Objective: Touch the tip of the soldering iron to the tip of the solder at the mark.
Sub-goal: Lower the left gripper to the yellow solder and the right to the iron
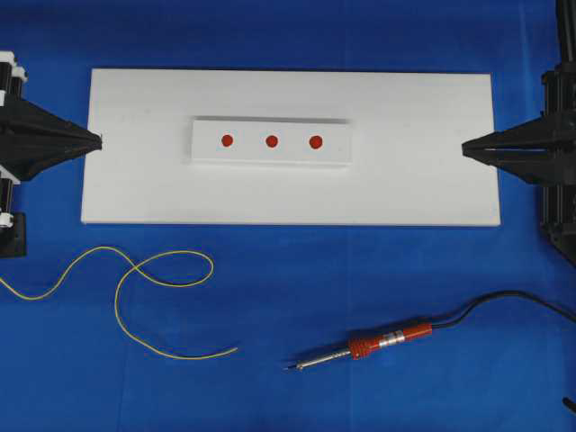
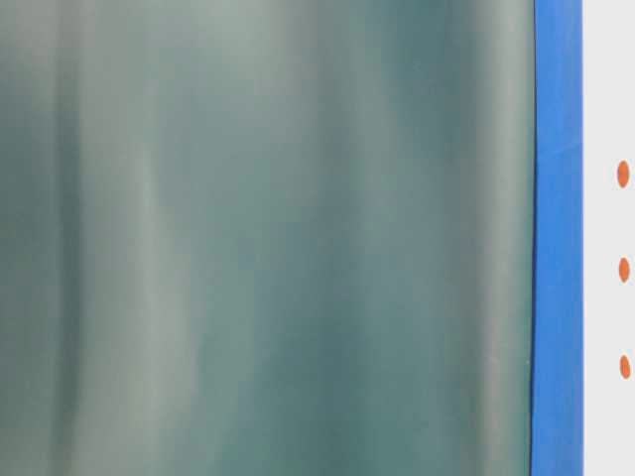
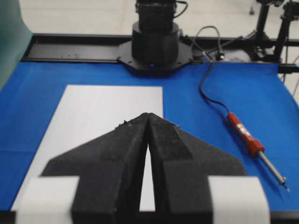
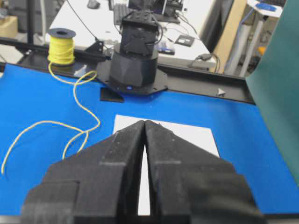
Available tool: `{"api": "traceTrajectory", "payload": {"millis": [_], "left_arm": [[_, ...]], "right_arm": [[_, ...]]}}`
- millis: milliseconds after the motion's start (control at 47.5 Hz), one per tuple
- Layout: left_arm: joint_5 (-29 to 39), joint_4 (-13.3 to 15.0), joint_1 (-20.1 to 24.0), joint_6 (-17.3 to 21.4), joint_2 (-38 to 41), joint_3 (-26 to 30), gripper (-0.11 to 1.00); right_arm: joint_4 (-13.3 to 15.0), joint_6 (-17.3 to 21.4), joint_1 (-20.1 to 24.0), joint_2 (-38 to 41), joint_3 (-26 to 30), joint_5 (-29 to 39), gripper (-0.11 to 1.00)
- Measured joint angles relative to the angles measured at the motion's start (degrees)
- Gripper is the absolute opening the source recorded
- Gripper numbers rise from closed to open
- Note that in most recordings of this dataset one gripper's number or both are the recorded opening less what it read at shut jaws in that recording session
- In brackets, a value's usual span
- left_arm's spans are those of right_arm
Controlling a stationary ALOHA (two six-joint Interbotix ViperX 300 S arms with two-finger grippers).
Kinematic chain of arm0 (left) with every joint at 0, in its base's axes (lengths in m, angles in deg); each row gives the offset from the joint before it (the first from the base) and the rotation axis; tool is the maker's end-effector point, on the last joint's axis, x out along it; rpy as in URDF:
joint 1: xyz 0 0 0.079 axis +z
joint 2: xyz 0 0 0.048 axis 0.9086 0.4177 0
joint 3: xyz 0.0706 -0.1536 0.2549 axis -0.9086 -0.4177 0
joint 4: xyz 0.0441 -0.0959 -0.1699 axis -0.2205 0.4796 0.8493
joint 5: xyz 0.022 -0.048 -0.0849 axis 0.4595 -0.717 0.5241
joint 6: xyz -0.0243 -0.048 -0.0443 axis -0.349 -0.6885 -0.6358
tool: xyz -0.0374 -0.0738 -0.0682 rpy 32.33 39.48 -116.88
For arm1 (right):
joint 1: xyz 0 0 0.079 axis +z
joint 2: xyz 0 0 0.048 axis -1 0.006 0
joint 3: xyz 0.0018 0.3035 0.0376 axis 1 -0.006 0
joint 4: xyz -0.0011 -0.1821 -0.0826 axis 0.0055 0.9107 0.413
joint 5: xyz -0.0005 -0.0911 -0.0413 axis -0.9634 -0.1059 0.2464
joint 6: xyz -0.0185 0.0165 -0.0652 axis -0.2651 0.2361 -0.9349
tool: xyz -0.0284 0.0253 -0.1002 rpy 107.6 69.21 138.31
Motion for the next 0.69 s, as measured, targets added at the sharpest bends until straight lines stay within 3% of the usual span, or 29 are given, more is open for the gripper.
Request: {"api": "traceTrajectory", "payload": {"millis": [105,442,589,694], "left_arm": [[1.7,0.1,-1.8,-0.9,0.1,0.0,0.0],[2.1,0.1,-13.1,-1.3,4.5,-0.1,0.0],[0.9,0.1,-17.5,-1.5,9.9,-0.1,0.0],[-1.9,0.2,-21.4,-2.5,14.1,0.0,0.05]], "right_arm": [[-0.4,1.0,1.0,0.3,0.3,0.4,-0.06],[-0.7,6.3,12.7,6.6,1.7,2.9,-0.05],[-0.8,9.3,18.3,12.4,1.8,1.1,0.05],[-1.1,11.7,21.5,17.0,1.8,0.7,0.25]]}}
